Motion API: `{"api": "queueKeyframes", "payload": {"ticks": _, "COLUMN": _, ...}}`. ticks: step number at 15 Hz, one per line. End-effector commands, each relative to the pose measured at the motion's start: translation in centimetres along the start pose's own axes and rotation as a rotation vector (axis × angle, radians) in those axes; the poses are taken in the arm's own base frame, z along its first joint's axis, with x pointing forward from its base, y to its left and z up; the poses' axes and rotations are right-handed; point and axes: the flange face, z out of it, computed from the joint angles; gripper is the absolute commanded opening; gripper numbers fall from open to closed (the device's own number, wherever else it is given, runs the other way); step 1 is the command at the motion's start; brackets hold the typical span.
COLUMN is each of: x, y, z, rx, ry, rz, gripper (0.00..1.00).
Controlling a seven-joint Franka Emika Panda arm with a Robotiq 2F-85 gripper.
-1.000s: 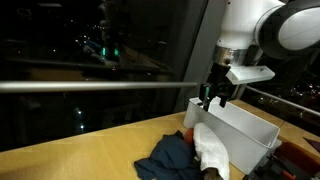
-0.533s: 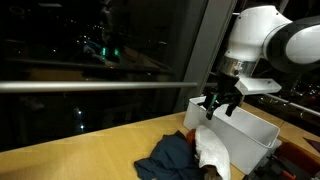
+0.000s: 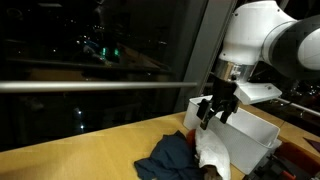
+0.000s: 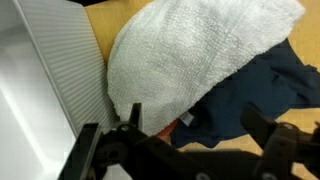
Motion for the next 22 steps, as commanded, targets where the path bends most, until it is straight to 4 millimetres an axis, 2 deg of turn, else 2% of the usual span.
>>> {"api": "queueKeyframes", "payload": {"ticks": 1, "x": 0.9, "y": -0.2, "z": 1.3, "rx": 0.000, "ry": -0.054, "rz": 0.003, "gripper": 1.00}}
{"api": "queueKeyframes", "payload": {"ticks": 4, "x": 1.5, "y": 1.1, "z": 4.1, "rx": -0.007, "ry": -0.120, "rz": 0.027, "gripper": 1.00}}
{"api": "queueKeyframes", "payload": {"ticks": 10, "x": 3.1, "y": 3.6, "z": 7.5, "rx": 0.033, "ry": -0.215, "rz": 0.051, "gripper": 1.00}}
{"api": "queueKeyframes", "payload": {"ticks": 15, "x": 4.2, "y": 3.7, "z": 8.1, "rx": 0.058, "ry": -0.248, "rz": 0.045, "gripper": 1.00}}
{"api": "queueKeyframes", "payload": {"ticks": 22, "x": 4.9, "y": 3.6, "z": 7.7, "rx": 0.087, "ry": -0.267, "rz": 0.033, "gripper": 1.00}}
